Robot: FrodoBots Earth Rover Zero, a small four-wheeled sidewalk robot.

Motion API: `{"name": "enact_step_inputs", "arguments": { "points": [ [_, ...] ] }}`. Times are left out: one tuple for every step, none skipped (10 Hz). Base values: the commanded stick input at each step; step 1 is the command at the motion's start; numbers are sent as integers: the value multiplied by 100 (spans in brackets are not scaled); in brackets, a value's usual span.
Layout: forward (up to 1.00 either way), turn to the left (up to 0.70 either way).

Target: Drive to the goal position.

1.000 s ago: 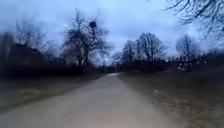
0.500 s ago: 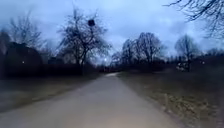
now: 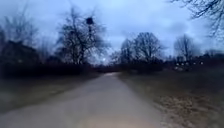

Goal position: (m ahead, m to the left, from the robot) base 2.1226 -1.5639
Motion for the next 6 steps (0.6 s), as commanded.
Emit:
{"name": "enact_step_inputs", "arguments": {
  "points": [
    [100, 4],
    [100, 4],
    [100, 4],
    [100, 4],
    [100, 4],
    [100, 4]
  ]
}}
